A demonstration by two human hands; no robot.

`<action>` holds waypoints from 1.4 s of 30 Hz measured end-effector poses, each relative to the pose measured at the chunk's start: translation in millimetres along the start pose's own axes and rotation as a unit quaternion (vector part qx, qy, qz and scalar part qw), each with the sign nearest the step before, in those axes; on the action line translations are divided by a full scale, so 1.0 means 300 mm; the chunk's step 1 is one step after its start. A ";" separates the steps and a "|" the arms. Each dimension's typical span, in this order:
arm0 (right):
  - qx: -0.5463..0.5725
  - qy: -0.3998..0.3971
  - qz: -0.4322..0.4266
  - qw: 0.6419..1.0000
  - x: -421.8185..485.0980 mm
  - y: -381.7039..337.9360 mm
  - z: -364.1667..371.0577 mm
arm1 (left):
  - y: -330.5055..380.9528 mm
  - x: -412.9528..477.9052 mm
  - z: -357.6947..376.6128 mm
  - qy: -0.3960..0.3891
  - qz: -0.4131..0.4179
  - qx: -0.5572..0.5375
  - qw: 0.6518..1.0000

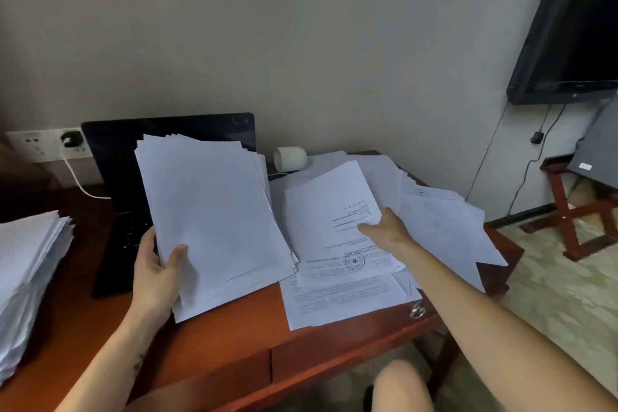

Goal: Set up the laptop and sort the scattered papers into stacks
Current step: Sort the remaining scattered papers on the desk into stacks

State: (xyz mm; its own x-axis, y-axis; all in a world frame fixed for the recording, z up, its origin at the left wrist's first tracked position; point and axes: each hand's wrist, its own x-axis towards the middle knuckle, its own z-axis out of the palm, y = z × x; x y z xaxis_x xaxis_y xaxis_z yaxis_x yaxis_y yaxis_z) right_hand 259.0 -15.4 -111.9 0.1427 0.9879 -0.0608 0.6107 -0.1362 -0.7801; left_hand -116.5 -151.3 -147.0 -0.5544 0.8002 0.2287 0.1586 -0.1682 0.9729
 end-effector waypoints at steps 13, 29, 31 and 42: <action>-0.339 -0.058 0.077 0.936 0.034 -0.103 0.103 | -0.050 -0.004 -0.036 0.005 -0.003 -0.004 1.000; 0.077 -0.052 0.037 0.995 -0.022 0.057 -0.089 | -0.035 -0.022 -0.040 0.000 -0.004 -0.014 1.000; 0.078 -0.045 0.028 0.996 -0.054 0.091 -0.106 | -0.030 -0.027 -0.038 -0.005 -0.002 -0.014 1.000; -0.046 0.057 -0.078 0.994 -0.202 0.119 0.056 | -0.012 -0.071 -0.044 0.004 -0.012 -0.038 0.999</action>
State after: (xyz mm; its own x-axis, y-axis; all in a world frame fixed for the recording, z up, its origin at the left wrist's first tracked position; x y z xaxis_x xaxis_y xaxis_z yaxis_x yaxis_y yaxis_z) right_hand 259.0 -78.9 -146.6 0.1249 0.9836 0.1304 0.6999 0.0058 -0.7142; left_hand -116.1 -175.5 -155.0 -0.5646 0.7995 0.2047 0.0827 -0.1920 0.9779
